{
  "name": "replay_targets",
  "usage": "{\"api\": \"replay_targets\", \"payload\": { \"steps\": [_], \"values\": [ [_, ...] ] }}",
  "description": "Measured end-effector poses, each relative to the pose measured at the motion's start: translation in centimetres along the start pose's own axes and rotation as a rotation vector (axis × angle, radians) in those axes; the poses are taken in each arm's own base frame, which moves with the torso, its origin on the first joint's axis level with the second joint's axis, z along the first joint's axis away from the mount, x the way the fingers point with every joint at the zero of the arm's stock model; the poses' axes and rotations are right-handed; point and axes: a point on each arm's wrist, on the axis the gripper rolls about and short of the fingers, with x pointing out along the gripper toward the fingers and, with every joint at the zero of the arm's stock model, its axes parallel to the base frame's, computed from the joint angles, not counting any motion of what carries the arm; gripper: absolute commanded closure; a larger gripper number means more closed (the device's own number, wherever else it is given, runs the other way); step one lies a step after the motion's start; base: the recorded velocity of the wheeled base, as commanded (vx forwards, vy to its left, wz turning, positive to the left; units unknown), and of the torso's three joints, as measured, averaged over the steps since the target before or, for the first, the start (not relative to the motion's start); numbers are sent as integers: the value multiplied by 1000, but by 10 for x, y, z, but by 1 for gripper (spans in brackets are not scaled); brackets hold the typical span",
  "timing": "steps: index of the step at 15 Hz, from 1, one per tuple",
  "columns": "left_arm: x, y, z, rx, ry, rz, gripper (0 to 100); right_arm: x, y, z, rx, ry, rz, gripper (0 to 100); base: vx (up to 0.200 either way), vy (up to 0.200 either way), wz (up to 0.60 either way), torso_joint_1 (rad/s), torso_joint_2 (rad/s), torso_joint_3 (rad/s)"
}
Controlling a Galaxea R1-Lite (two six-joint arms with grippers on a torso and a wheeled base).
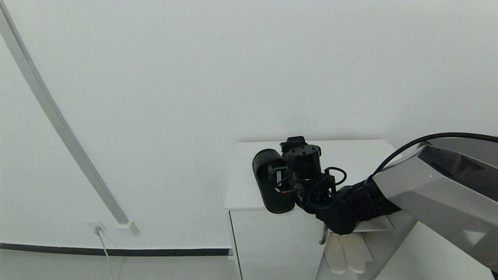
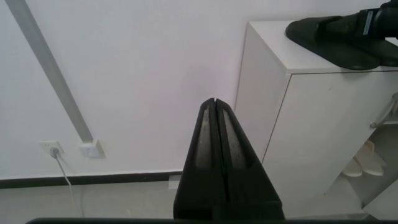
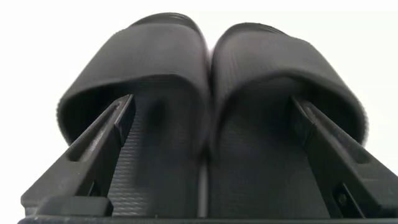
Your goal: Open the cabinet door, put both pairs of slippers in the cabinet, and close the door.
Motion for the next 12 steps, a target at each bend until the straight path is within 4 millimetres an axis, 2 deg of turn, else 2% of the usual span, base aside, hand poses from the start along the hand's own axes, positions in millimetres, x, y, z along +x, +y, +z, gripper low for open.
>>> {"api": "replay_targets", "payload": {
  "steps": [7,12],
  "values": [
    [0,0,0,-11,0,3,100,21,-4,2,5,-28,-26,0,0,0,0,0,0,0],
    [0,0,0,-11,0,3,100,35,-1,-8,1,-21,-28,0,0,0,0,0,0,0]
  ]
}}
